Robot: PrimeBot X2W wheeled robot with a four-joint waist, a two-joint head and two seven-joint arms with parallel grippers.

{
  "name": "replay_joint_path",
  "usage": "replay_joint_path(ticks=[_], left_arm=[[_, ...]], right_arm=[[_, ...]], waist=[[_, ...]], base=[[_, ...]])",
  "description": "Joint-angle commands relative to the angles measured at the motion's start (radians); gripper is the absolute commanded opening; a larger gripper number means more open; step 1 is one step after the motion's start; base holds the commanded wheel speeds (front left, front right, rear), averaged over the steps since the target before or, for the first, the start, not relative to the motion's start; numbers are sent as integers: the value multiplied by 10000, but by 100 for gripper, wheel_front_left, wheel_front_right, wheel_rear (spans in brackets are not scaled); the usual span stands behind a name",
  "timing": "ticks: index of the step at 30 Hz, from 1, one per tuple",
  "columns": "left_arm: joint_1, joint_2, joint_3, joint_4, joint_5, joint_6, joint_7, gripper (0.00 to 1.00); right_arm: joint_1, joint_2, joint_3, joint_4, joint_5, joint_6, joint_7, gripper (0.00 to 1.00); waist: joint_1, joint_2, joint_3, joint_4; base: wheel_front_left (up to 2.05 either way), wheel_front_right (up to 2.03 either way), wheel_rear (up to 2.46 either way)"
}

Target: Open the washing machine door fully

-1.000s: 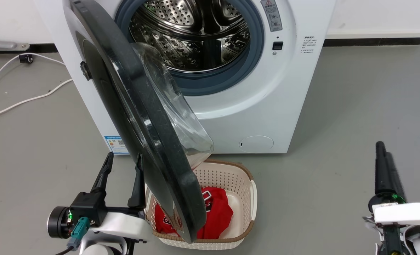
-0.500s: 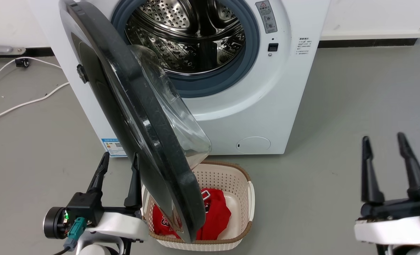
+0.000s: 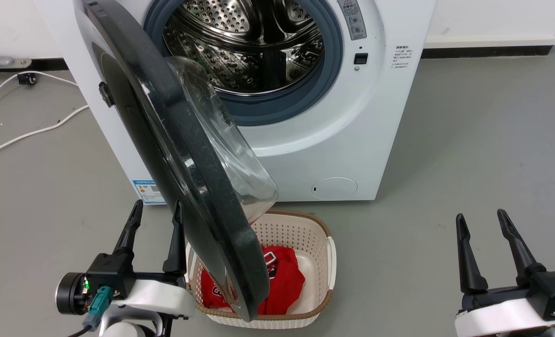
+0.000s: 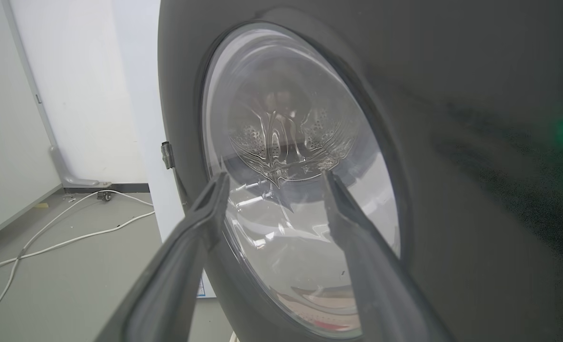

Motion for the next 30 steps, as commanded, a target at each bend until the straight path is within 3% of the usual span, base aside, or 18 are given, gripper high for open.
replay_joint_path(ticks=[1,12,13,14,15,24,30], left_arm=[[-87,7,-11,-21,58,-16,-24,100],[-89,6,-28,-44,-31,31,-24,100],[-92,6,-32,-38,-37,24,-24,38],[-92,6,-38,-30,-45,16,-24,11],[-98,6,-44,-14,-63,2,-24,0],[-186,6,1,-208,-73,-26,-24,0],[-362,6,102,-1244,-84,41,-22,0]], right_arm=[[-106,27,3,74,49,-3,-71,100],[-267,28,6,319,310,-3,-158,100],[-275,28,3,343,365,-3,-154,100],[-279,28,4,361,403,-3,-159,100],[-291,28,4,394,443,-3,-164,100],[-308,28,3,503,564,-3,-172,100],[-316,29,-13,509,636,-3,-177,100]], waist=[[0,0,9,-1],[0,0,67,-33],[0,0,72,-36],[0,0,73,-39],[0,0,77,-42],[0,0,91,-52],[0,0,66,-39]], base=[[0,0,0],[0,0,0],[0,0,0],[0,0,0],[0,0,0],[0,0,0],[0,0,0]])
